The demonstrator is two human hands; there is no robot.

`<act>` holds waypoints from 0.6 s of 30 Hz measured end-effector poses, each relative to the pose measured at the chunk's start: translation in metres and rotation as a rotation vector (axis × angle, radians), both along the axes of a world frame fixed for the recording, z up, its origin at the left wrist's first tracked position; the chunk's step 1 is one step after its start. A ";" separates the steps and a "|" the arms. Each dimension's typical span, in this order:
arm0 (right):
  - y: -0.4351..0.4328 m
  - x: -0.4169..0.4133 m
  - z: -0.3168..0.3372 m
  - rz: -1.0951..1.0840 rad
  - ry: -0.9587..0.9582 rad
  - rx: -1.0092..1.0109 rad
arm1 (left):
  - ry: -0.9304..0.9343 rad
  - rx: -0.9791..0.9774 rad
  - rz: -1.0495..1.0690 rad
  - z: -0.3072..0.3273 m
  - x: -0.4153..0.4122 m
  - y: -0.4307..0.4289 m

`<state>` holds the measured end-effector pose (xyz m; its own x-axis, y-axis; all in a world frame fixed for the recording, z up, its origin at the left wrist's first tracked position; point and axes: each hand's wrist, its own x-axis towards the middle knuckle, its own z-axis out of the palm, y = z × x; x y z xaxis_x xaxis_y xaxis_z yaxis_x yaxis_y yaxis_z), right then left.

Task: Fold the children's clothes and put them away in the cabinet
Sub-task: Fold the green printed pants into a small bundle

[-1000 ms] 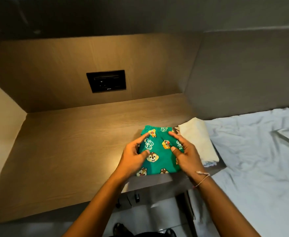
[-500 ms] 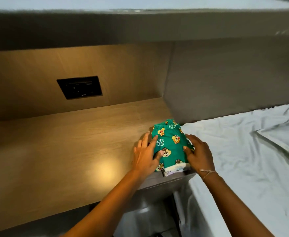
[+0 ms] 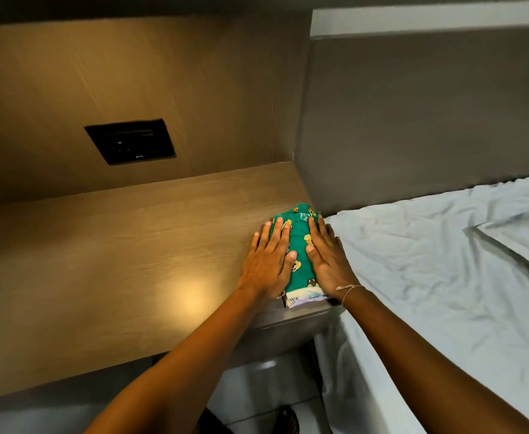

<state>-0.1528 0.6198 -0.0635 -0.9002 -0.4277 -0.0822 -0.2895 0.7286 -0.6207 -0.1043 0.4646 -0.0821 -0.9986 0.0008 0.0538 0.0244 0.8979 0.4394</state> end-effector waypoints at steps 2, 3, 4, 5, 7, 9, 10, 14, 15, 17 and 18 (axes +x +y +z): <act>0.004 0.008 0.004 -0.077 0.096 -0.044 | 0.021 0.057 0.143 0.006 0.008 0.003; 0.007 0.014 0.006 -0.142 0.132 -0.086 | 0.035 0.090 0.277 0.011 0.014 0.006; 0.009 0.020 0.006 -0.211 0.141 -0.117 | 0.035 0.100 0.413 0.016 0.018 0.009; 0.011 0.024 0.006 -0.273 0.117 -0.121 | 0.011 0.080 0.512 0.022 0.021 0.013; 0.010 0.030 0.001 -0.346 0.046 -0.082 | -0.110 0.030 0.583 0.030 0.020 0.022; 0.007 0.032 0.000 -0.360 0.026 -0.100 | -0.202 0.088 0.598 0.036 0.015 0.029; 0.006 0.031 0.001 -0.364 0.020 -0.133 | -0.209 0.153 0.608 0.036 0.013 0.030; 0.000 0.035 0.006 -0.394 -0.070 -0.242 | -0.121 0.579 0.596 0.040 0.009 0.033; -0.002 0.037 0.007 -0.401 -0.094 -0.262 | -0.090 0.685 0.564 0.042 0.010 0.034; -0.006 0.040 0.007 -0.399 -0.115 -0.302 | -0.035 0.809 0.487 0.046 0.014 0.030; -0.007 0.041 0.007 -0.392 -0.119 -0.334 | -0.014 0.849 0.437 0.045 0.017 0.025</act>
<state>-0.1118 0.6124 -0.0567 -0.9906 -0.0809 -0.1100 0.0515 0.5248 -0.8497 -0.0876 0.4894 -0.0375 -0.9017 -0.4066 -0.1471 -0.2480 0.2075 0.9463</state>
